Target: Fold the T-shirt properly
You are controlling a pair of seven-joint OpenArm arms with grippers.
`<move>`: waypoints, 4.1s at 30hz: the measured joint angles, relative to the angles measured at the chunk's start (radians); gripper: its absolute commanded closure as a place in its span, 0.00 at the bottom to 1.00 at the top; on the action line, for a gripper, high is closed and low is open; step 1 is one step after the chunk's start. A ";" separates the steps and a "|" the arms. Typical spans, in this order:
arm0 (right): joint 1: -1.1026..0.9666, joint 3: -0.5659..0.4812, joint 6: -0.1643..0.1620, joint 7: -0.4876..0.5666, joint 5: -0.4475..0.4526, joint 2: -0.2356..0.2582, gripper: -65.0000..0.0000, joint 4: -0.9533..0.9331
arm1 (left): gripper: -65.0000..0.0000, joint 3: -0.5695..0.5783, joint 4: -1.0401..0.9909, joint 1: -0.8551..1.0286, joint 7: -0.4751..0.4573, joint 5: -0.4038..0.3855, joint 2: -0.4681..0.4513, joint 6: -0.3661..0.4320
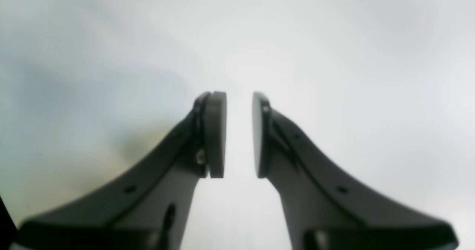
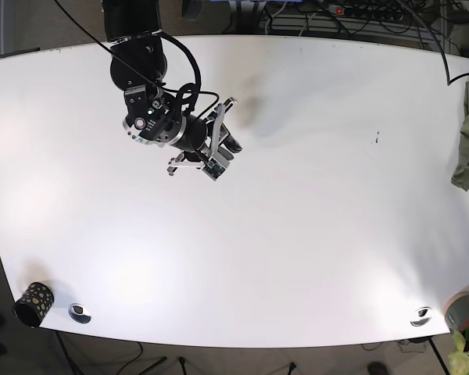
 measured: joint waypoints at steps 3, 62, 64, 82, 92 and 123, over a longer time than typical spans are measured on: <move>0.001 -0.001 0.000 0.000 -0.004 -0.002 0.83 0.000 | 0.59 0.000 0.058 0.009 0.021 0.017 0.000 0.000; -0.735 0.336 -0.369 0.886 -0.006 0.244 0.82 0.041 | 0.60 -0.002 1.247 0.988 -0.182 0.024 0.851 0.248; -0.790 0.338 -0.381 0.883 -0.006 0.245 0.82 0.053 | 0.60 -0.004 1.248 1.025 -0.183 0.025 0.850 0.249; -1.144 0.290 -0.393 0.894 0.001 0.243 0.83 0.066 | 0.60 -0.001 1.162 1.213 -0.086 0.018 0.880 0.248; -0.992 0.190 -0.392 0.889 -0.002 0.232 0.83 -0.248 | 0.60 -0.002 0.932 1.082 -0.039 0.052 0.882 0.252; -0.443 0.103 -0.397 0.899 -0.003 0.146 0.83 -0.995 | 0.60 0.033 -0.207 0.484 -0.267 0.174 0.779 0.451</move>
